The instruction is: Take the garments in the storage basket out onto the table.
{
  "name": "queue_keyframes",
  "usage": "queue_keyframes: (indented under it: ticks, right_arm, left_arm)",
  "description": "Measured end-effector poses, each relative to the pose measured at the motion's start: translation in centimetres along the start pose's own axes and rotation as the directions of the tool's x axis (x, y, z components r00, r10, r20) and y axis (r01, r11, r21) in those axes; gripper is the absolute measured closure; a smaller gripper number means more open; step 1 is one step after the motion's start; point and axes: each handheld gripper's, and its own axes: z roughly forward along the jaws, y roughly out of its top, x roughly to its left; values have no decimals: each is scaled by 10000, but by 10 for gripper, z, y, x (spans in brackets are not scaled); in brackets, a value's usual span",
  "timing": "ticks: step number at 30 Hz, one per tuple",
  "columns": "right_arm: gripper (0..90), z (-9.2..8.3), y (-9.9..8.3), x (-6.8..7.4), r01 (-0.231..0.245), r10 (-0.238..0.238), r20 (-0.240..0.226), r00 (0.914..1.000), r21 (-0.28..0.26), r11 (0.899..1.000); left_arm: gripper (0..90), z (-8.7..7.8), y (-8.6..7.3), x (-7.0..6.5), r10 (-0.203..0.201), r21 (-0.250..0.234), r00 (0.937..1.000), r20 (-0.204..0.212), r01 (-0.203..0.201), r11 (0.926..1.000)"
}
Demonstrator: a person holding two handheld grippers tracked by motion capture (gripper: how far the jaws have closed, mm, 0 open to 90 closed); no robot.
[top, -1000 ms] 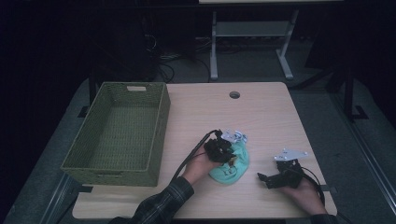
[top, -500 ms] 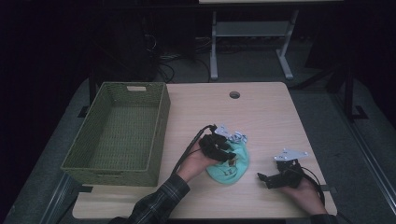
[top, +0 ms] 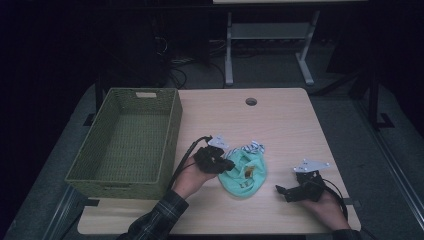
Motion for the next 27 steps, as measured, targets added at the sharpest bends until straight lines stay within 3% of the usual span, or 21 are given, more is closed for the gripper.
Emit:
queue_keyframes:
  ticks: [4,8,13,16,19,25,27]
  right_arm:
    - [12,0,0,0,-4,4,-2,10000,-1,10000]
    - [11,0,0,0,-7,7,-3,10000,-9,10000]
    - [11,0,0,0,-5,5,7,10000,3,10000]
    - [11,0,0,0,-29,29,53,10000,5,10000]
    - [11,0,0,0,-44,44,64,10000,7,10000]
    - [66,-2,5,-2,-15,15,-7,10000,262,9997]
    - [80,-5,9,-4,-64,64,-87,9999,58,10000]
  left_arm:
    - [896,1,-16,-1,-227,236,9997,-40,228,9995]
    - [896,6,-26,-3,-24,516,9997,-247,37,9987]
    - [895,19,-29,-6,224,810,9993,-291,-199,9965]
    - [895,28,-31,-7,492,1258,9983,-327,-447,9911]
    - [896,28,-31,-7,415,1246,9986,-340,-370,9915]
    - [895,30,-30,-12,858,1407,9942,-655,-759,9871]
    - [895,30,-30,-12,788,1406,9950,-621,-694,9876]
